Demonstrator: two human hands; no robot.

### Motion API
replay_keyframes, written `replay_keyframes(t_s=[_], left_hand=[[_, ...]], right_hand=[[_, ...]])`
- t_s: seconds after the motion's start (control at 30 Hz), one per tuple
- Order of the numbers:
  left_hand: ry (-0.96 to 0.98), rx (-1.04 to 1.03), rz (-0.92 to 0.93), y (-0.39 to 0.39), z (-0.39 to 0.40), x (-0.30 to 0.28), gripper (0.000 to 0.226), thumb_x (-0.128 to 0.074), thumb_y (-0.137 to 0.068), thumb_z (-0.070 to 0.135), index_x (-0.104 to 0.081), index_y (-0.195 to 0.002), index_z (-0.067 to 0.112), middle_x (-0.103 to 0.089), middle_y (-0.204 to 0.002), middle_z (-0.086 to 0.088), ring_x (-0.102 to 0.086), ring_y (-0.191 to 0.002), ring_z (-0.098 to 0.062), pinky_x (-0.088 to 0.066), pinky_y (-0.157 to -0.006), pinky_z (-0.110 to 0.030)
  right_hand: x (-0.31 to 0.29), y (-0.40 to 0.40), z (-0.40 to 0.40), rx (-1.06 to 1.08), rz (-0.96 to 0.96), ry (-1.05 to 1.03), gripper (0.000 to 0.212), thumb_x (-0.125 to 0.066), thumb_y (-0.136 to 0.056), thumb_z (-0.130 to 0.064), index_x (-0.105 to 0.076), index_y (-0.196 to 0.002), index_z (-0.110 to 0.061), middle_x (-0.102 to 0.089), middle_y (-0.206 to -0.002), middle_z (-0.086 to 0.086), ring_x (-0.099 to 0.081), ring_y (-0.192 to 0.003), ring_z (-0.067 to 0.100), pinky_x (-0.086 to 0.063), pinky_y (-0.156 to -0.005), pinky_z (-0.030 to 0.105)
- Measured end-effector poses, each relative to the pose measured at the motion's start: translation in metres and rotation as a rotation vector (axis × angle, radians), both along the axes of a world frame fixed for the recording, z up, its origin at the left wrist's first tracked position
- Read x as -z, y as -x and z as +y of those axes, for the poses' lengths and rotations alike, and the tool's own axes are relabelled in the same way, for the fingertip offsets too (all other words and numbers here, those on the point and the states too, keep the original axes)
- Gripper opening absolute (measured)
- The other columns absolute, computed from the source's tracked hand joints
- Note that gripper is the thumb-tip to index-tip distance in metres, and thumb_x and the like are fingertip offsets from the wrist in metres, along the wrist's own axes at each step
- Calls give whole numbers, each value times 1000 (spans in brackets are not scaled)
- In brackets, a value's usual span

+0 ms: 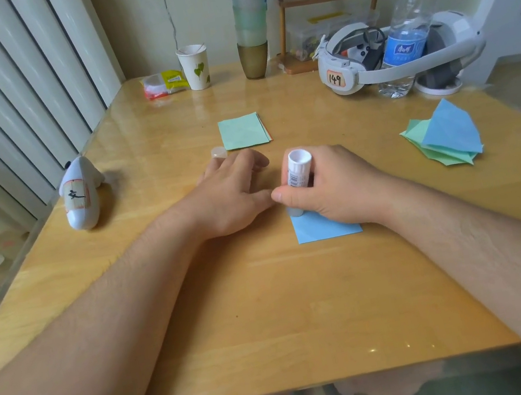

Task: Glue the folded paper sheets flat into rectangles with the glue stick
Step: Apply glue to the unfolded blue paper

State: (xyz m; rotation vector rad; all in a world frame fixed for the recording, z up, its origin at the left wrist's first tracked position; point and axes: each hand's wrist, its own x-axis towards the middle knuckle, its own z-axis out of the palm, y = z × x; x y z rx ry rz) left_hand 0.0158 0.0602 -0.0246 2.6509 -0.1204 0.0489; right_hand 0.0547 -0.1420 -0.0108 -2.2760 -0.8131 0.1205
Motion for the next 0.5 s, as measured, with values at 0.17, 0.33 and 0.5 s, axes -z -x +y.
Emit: replay_keyframes(t_s=[0.17,0.33,0.5], left_hand=[[-48,3,-5,0,-2,1,54,-64,-90,52,-41,-136,34,-43,-143,10,-29,-134,-20,-29,-115,-42],[-66,13,-5,1,-2,1,62,-63,-86,63,-39,-137,37,-41,-143,11,-27,-133,-19,-28,-113,-39],[-103,33,7,1,-1,2,80,-61,-72,78,-36,-138,40,-39,-143,12,-28,-135,-18,-28,-115,-40]], right_hand=[[-5,11,-6,-70,17,45,33,-79,-84,-44,-59,-81,-19,-64,-70,-2,-49,-62,9,-45,-63,33],[0,21,-13,-94,49,-27,29,-81,-85,-39,-58,-75,-24,-59,-63,-11,-49,-60,7,-44,-61,31],[4,28,-18,-78,82,-139,30,-78,-80,-42,-59,-73,-19,-57,-60,-12,-49,-59,8,-42,-59,29]])
